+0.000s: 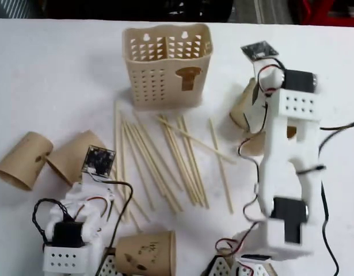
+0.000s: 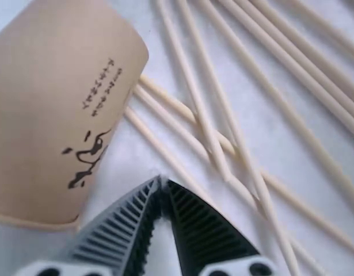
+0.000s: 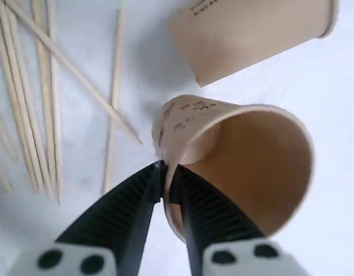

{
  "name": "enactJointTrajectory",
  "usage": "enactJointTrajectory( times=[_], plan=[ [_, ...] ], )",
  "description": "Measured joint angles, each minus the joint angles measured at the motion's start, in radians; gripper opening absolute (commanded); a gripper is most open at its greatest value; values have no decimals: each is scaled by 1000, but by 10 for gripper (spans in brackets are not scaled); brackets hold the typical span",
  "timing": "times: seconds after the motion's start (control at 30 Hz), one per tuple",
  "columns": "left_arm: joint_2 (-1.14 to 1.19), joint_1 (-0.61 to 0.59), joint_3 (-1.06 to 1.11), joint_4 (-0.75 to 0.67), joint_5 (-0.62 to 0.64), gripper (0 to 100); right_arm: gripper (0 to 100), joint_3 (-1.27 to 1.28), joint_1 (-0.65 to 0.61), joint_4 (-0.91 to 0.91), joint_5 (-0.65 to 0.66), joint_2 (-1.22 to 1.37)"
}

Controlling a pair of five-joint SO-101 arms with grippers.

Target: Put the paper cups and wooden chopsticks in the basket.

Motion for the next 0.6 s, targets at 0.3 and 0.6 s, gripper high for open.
enactJointTrajectory(
  times=[0.3, 0.6],
  plan=[
    [0, 0, 0, 0, 0, 25, 19, -129, -110, -21, 66, -249],
    [0, 0, 0, 0, 0, 25, 19, -542, -261, -21, 66, -123]
  ],
)
